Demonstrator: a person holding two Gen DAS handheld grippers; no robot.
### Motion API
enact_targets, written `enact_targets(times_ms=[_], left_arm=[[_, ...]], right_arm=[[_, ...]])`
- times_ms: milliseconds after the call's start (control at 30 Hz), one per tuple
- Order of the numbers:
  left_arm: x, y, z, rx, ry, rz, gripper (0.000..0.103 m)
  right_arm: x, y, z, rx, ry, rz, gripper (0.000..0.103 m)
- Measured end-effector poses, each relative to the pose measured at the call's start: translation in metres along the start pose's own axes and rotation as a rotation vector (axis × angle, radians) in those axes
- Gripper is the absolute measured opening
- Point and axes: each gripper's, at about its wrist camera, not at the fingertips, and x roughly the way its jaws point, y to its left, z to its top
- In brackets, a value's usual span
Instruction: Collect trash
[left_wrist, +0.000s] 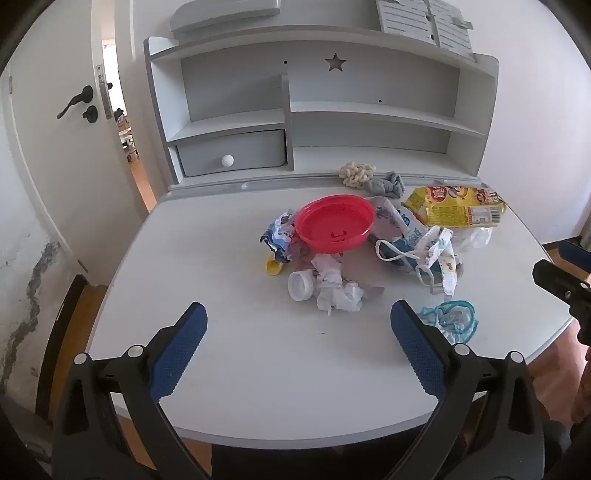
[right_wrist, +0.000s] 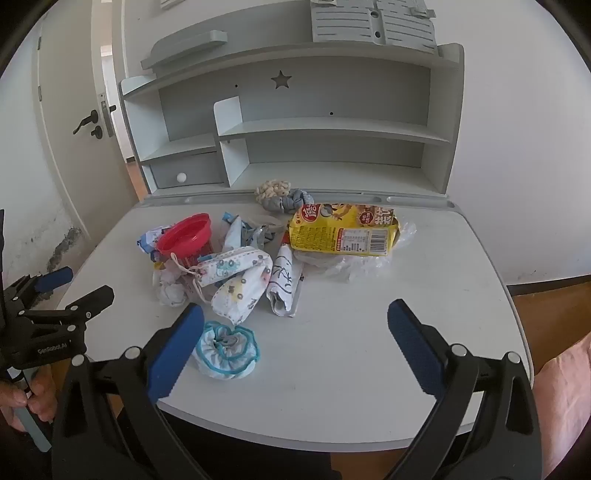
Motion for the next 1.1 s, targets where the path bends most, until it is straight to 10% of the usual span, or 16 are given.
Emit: enact_targets(times_ms=[1100], left_arm=[[0.0043,0.0060,-0.0004,-0.004,0.008,0.021,0.097]], right_arm=[[-0.0043,0.0003,0.0024,0.008,-0.001,0.023,0.096]])
